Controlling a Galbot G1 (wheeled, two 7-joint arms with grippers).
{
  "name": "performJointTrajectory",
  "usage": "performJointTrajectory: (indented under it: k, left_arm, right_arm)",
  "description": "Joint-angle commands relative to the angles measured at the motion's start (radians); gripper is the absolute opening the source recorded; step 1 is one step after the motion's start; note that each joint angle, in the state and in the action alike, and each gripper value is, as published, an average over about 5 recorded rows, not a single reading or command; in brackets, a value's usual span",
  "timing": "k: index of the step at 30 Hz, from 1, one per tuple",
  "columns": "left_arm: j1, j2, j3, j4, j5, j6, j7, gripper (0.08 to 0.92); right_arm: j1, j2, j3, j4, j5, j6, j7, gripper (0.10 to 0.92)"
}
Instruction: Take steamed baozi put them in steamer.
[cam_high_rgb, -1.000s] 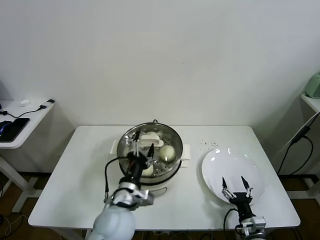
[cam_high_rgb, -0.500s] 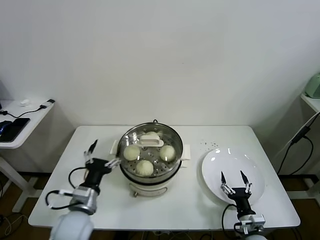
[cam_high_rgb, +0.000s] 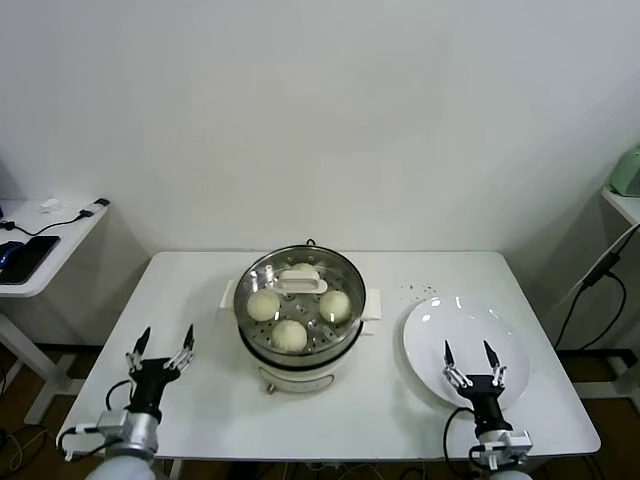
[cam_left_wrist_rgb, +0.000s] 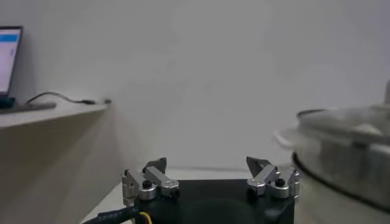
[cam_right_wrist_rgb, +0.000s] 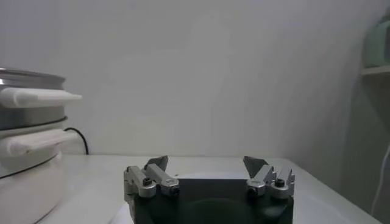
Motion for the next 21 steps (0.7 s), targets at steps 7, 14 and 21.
performJointTrajectory:
  k: [7,14,21]
  left_arm:
    - [0.037,0.001,0.010,0.138,-0.017,-0.175,0.032,0.823]
    - [0.046,0.000,0.016,0.115,-0.010,-0.174,0.038,0.823]
    - [0.046,0.000,0.014,0.118,-0.001,-0.175,0.036,0.823]
  right_arm:
    - [-0.004,0.005,-0.001,-0.003,0.015,0.010,0.000,0.823]
    - [-0.010,0.005,0.000,-0.003,0.014,0.015,-0.001,0.823]
    - [-0.013,0.003,0.000,-0.004,0.014,0.015,-0.001,0.823]
